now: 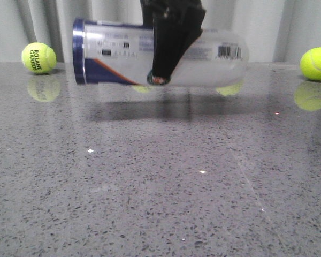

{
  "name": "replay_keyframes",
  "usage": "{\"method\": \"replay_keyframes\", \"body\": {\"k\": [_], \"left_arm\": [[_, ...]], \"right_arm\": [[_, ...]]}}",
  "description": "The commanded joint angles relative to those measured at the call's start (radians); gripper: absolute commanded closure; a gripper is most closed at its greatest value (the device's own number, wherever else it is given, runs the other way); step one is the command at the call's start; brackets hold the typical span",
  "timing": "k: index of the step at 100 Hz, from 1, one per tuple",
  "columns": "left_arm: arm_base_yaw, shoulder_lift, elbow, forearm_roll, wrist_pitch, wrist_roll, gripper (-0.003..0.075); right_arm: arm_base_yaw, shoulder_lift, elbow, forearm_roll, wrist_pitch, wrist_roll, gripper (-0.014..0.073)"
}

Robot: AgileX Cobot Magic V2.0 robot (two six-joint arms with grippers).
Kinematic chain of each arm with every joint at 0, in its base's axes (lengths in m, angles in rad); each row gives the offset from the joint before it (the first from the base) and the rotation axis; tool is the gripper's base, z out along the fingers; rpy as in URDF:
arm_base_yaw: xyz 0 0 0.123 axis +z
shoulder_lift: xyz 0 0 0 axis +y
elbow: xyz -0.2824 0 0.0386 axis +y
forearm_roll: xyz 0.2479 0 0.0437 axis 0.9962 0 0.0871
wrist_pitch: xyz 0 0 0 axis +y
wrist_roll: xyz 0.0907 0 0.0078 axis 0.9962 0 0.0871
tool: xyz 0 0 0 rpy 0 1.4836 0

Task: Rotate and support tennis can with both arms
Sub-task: 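Lift and rotate the can with the right gripper, setting it sideways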

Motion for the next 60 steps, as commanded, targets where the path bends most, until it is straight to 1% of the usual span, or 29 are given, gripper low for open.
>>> {"method": "replay_keyframes", "body": {"k": [1, 32, 39, 46, 51, 56, 59, 60], "left_arm": [[0.001, -0.033, 0.044, -0.003, -0.079, -0.01, 0.074], [0.001, -0.033, 0.044, -0.003, -0.079, -0.01, 0.074], [0.001, -0.033, 0.044, -0.003, -0.079, -0.01, 0.074], [0.001, -0.033, 0.044, -0.003, -0.077, -0.01, 0.074], [0.001, -0.033, 0.044, -0.003, -0.077, -0.01, 0.074], [0.001, -0.033, 0.044, -0.003, -0.077, -0.01, 0.074], [0.001, -0.033, 0.044, -0.003, -0.077, -0.01, 0.074], [0.001, -0.033, 0.044, -0.003, -0.077, -0.01, 0.074]], "right_arm": [[0.002, -0.031, -0.032, 0.004, 0.085, -0.012, 0.0275], [0.002, 0.023, -0.031, -0.001, 0.085, -0.011, 0.0274], [0.002, 0.023, -0.031, -0.003, 0.085, -0.01, 0.0257], [0.002, 0.023, -0.031, -0.003, 0.085, 0.022, 0.0176], [0.002, 0.023, -0.031, -0.003, 0.085, 0.054, 0.0083], [0.002, 0.023, -0.031, -0.003, 0.085, 0.085, -0.0034], [0.002, 0.023, -0.031, -0.003, 0.085, 0.102, -0.0079], [0.002, 0.023, -0.031, -0.003, 0.085, 0.103, -0.0074]]}}
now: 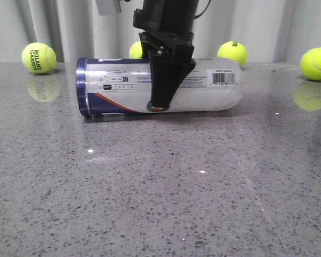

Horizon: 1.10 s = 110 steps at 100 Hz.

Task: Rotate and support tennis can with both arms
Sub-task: 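Lift and rotate the can with the right gripper, setting it sideways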

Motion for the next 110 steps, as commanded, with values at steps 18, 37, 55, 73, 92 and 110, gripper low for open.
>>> {"method": "replay_keyframes", "body": {"k": [18, 37, 55, 73, 92, 110], "left_arm": [[0.001, -0.033, 0.044, -0.003, -0.077, -0.01, 0.074], [0.001, -0.033, 0.044, -0.003, -0.077, -0.01, 0.074], [0.001, -0.033, 0.044, -0.003, -0.077, -0.01, 0.074], [0.001, -0.033, 0.044, -0.003, -0.077, -0.01, 0.074], [0.001, -0.033, 0.044, -0.003, -0.077, -0.01, 0.074], [0.001, -0.033, 0.044, -0.003, -0.077, -0.01, 0.074]], "right_arm": [[0.002, -0.056, -0.029, 0.008, 0.089, 0.041, -0.0039], [0.003, -0.068, -0.029, 0.008, 0.089, 0.041, -0.0039], [0.003, -0.113, -0.03, 0.008, 0.089, 0.045, -0.0039], [0.003, -0.171, -0.03, 0.005, 0.09, 0.105, -0.0039], [0.003, -0.244, -0.03, 0.001, 0.09, 0.273, -0.0039], [0.002, -0.31, -0.03, -0.048, 0.091, 0.802, -0.0039]]}}
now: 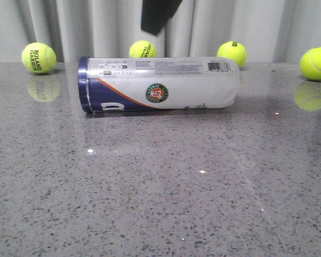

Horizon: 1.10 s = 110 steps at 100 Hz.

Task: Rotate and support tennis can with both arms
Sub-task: 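Lift and rotate the can with the right gripper, setting it sideways, then open the right gripper and withdraw it from the can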

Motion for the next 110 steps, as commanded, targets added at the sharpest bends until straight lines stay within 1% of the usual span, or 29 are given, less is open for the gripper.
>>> {"method": "replay_keyframes", "body": {"k": [1, 10, 13, 20, 30, 37, 44, 49, 51, 56, 58, 63, 70, 86, 110], "left_arm": [[0.001, -0.033, 0.044, -0.003, -0.077, -0.01, 0.074], [0.001, -0.033, 0.044, -0.003, -0.077, -0.01, 0.074], [0.001, -0.033, 0.044, -0.003, -0.077, -0.01, 0.074], [0.001, -0.033, 0.044, -0.003, -0.077, -0.01, 0.074], [0.001, -0.033, 0.044, -0.003, -0.077, -0.01, 0.074], [0.001, -0.033, 0.044, -0.003, -0.077, -0.01, 0.074], [0.001, -0.033, 0.044, -0.003, -0.077, -0.01, 0.074], [0.001, -0.033, 0.044, -0.003, -0.077, -0.01, 0.074], [0.001, -0.033, 0.044, -0.003, -0.077, -0.01, 0.074], [0.001, -0.033, 0.044, -0.003, -0.077, -0.01, 0.074], [0.001, -0.033, 0.044, -0.003, -0.077, -0.01, 0.074], [0.001, -0.033, 0.044, -0.003, -0.077, -0.01, 0.074], [0.001, -0.033, 0.044, -0.003, -0.077, -0.01, 0.074], [0.001, -0.033, 0.044, -0.003, -0.077, -0.01, 0.074], [0.001, -0.033, 0.044, -0.003, -0.077, -0.01, 0.074]], "right_arm": [[0.001, -0.088, -0.03, -0.051, 0.085, 0.233, -0.0039], [0.001, -0.119, -0.014, -0.154, 0.085, 0.389, -0.0039], [0.001, -0.132, 0.002, -0.18, 0.085, 0.449, -0.0039], [0.001, -0.166, 0.041, -0.225, 0.085, 0.544, -0.0039], [0.001, -0.219, 0.117, -0.246, 0.085, 0.626, -0.0033], [0.001, -0.256, 0.177, -0.252, 0.084, 0.658, 0.002], [0.001, -0.292, 0.238, -0.256, 0.084, 0.665, 0.0129], [0.001, -0.316, 0.281, -0.259, 0.076, 0.673, 0.0246], [0.001, -0.328, 0.299, -0.26, 0.074, 0.68, 0.0278], [0.001, -0.354, 0.339, -0.261, 0.063, 0.701, 0.0404], [0.001, -0.366, 0.357, -0.261, 0.058, 0.71, 0.0435], [0.001, -0.393, 0.399, -0.261, 0.022, 0.743, 0.0548], [0.001, -0.432, 0.461, -0.261, -0.039, 0.772, 0.0666], [0.001, -0.53, 0.59, -0.261, -0.11, 0.788, 0.0662], [0.001, -0.737, 0.811, -0.261, -0.295, 0.788, 0.0662]]}}
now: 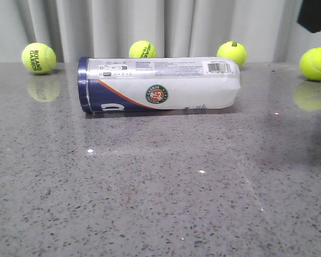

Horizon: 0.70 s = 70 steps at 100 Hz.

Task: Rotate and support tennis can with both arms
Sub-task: 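Open the right gripper and withdraw it from the can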

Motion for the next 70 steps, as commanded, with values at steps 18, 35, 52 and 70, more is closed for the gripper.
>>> {"method": "replay_keyframes", "body": {"k": [18, 35, 52, 70], "left_arm": [[0.001, -0.033, 0.044, -0.003, -0.081, -0.01, 0.074], [0.001, -0.033, 0.044, -0.003, -0.081, -0.01, 0.074], [0.001, -0.033, 0.044, -0.003, -0.086, -0.01, 0.074], [0.001, -0.033, 0.042, -0.015, -0.142, -0.01, 0.074]], "right_arm": [[0.001, -0.277, 0.23, -0.021, -0.282, 0.003, 0.0662], [0.001, -0.447, 0.397, -0.021, -0.409, 0.003, 0.0662], [0.001, -0.606, 0.521, -0.021, -0.443, 0.003, 0.0662], [0.001, -0.747, 0.604, -0.021, -0.457, 0.003, 0.0662]]}}
